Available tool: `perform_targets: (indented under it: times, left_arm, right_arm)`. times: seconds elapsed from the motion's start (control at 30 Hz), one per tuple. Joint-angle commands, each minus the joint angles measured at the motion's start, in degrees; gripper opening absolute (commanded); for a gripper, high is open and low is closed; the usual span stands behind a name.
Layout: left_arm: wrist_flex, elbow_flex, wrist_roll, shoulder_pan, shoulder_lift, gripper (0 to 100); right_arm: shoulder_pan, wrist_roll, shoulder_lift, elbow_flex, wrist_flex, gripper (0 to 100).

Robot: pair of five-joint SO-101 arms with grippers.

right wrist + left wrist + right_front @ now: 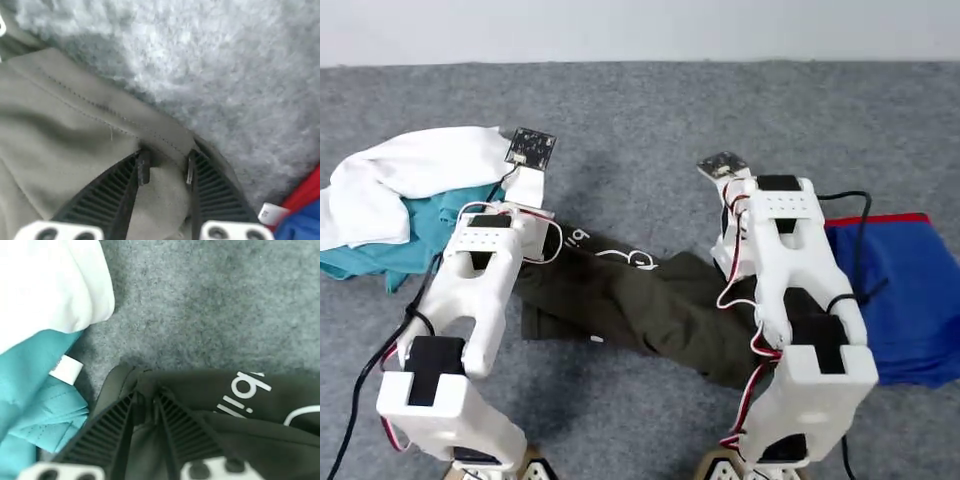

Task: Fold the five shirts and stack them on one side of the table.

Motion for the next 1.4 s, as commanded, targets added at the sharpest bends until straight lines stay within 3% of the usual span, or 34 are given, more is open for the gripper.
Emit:
perform_targets:
  times: [0.0,0.23,0.7,1.1,1.37]
  left_arm:
    - [-0.8,-0.5,0.4,0.3,0.1,1]
    - [-0.8,-0.5,0.4,0.3,0.1,1]
    - [0.0,-1.3,0.5,-0.2,-0.1,1]
    - [41.1,-32.8,0.5,-0.2,-0.1,1]
    - [64.4,-59.6,0.5,0.3,-0.1,1]
  right_arm:
    - [0.3,0.7,-1.0,-0.7,-1.2,11.0]
    - [0.3,0.8,-6.3,-2.5,-0.6,1.4]
    - [0.2,0.8,-23.2,-2.7,3.2,0.9]
    - [0.3,3.3,-48.9,-2.7,3.3,0.9]
    - [0.4,2.9,-55.6,-5.7,3.2,0.9]
